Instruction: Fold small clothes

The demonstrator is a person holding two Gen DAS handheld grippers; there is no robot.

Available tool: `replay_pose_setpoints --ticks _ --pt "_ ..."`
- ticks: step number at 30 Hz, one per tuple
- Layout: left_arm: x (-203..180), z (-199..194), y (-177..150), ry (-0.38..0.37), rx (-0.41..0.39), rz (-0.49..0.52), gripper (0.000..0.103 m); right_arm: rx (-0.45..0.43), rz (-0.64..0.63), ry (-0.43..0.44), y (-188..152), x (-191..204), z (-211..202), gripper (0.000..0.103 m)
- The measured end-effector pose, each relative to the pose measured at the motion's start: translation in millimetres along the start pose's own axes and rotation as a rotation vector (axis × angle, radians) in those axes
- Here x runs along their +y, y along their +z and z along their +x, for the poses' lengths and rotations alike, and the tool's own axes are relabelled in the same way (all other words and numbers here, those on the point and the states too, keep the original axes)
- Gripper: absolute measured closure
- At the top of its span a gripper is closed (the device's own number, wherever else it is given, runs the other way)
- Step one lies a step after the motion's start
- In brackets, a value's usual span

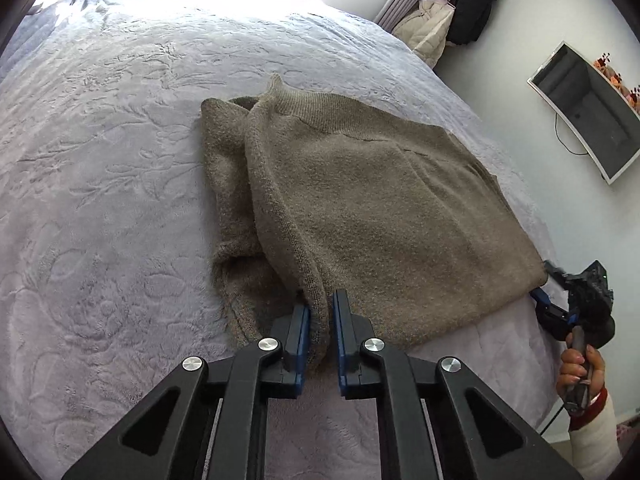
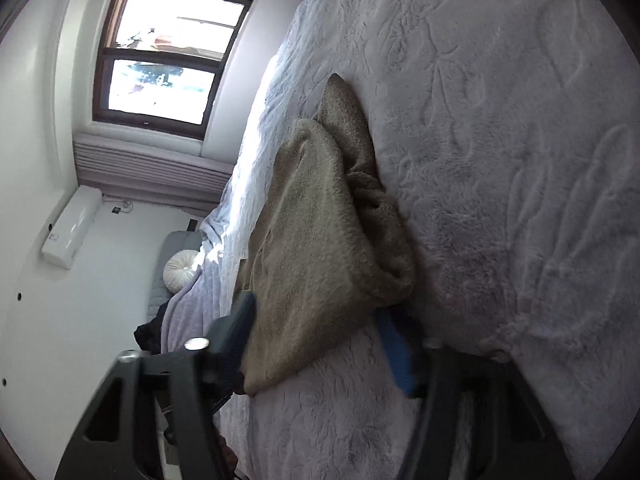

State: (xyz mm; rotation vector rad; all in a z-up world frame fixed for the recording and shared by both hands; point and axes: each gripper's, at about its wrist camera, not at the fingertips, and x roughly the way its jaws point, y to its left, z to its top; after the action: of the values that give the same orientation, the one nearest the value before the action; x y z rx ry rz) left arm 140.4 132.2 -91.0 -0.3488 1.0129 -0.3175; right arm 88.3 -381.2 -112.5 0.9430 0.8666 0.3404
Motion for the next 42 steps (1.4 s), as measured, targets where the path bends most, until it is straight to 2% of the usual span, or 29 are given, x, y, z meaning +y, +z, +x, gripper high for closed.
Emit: replay_pose_setpoints --ticks 1,4,6,8,10,12,13,14,15,16,17,18,24,26,32,33,34,36,37,38,40,42 --pt "-0.1 -3.7 0.2 -0.001 -0.006 0.000 0.093 0.006 0.020 -0.010 3.2 -1.5 4.4 0.095" --pt "7.3 -13.4 -8.8 0.038 -0.020 0.014 0.096 -0.026 0.023 0.006 3.8 0.9 -2.3 0.095" --pt "20.2 -7.6 -18.3 0.072 0.002 0.001 0.096 -0.026 -0.010 -0.041 2.3 -0.3 -4.7 0.095" --pt "33.6 -2.0 -29.2 0.043 0.010 -0.042 0.096 -0.008 0.007 -0.092 0.6 -15.1 -1.4 0.095" --pt "36.2 -6.6 -34.5 0.027 -0.028 -0.072 0.096 -0.013 0.018 -0.072 -0.4 -25.2 -0.4 0.095" --pt "33.7 -10.2 -34.9 0.052 -0.049 -0.080 0.096 -0.018 -0.029 -0.099 -2.3 -17.2 0.1 0.095" --pt "31.7 -12.7 -35.6 0.071 -0.052 -0.077 0.092 -0.014 -0.044 -0.116 -2.7 -14.1 1.2 0.095" --pt "28.8 -15.8 -36.6 0.123 -0.055 -0.071 0.067 -0.011 -0.048 -0.123 -2.7 -12.8 1.4 0.095" --pt "26.9 -17.9 -36.9 0.182 -0.062 -0.068 0.046 -0.009 -0.045 -0.124 -2.4 -12.6 0.5 0.095" --pt "25.2 -22.7 -39.1 0.214 -0.088 -0.065 0.019 -0.010 -0.038 -0.122 -2.3 -12.8 0.4 0.095" --pt "23.4 -30.3 -42.3 0.214 -0.131 -0.058 0.018 -0.011 -0.035 -0.119 -2.4 -12.5 0.1 0.095" --pt "21.7 -33.6 -43.7 0.210 -0.140 -0.054 0.018 -0.012 -0.034 -0.116 -2.4 -15.3 -4.5 0.094" --pt "15.9 -38.9 -50.3 0.245 -0.131 -0.051 0.018 -0.007 -0.041 -0.131 -11.8 -11.3 -13.7 0.092" --pt "13.9 -39.6 -52.8 0.251 -0.129 -0.041 0.018 0.004 -0.052 -0.136 -15.9 -4.8 -14.5 0.089" --pt "1.4 -32.3 -57.8 0.292 -0.108 0.001 0.018 0.055 -0.081 -0.147 -41.4 5.9 -13.7 0.089" --pt "0.4 -31.6 -58.8 0.296 -0.106 0.005 0.018 0.061 -0.087 -0.148 -44.9 7.4 -12.7 0.088" --pt "-0.3 -31.0 -59.7 0.296 -0.104 0.006 0.018 0.067 -0.096 -0.147 -49.3 9.8 -11.4 0.081" --pt "0.0 -30.2 -61.3 0.293 -0.098 0.005 0.018 0.074 -0.116 -0.137 -55.2 14.8 -9.4 0.059" --pt "-0.3 -29.6 -62.3 0.293 -0.095 0.005 0.018 0.074 -0.133 -0.124 -58.2 19.9 -8.1 0.042" --pt "-0.6 -29.2 -63.1 0.296 -0.094 0.006 0.018 0.073 -0.153 -0.117 -60.1 25.9 -7.0 0.033" --pt "-1.6 -28.3 -64.4 0.303 -0.092 0.011 0.017 0.080 -0.203 -0.137 -65.7 40.2 -2.8 0.028" --pt "-2.6 -27.3 -65.8 0.307 -0.089 0.015 0.017 0.105 -0.254 -0.144 -72.8 53.1 4.2 0.028"
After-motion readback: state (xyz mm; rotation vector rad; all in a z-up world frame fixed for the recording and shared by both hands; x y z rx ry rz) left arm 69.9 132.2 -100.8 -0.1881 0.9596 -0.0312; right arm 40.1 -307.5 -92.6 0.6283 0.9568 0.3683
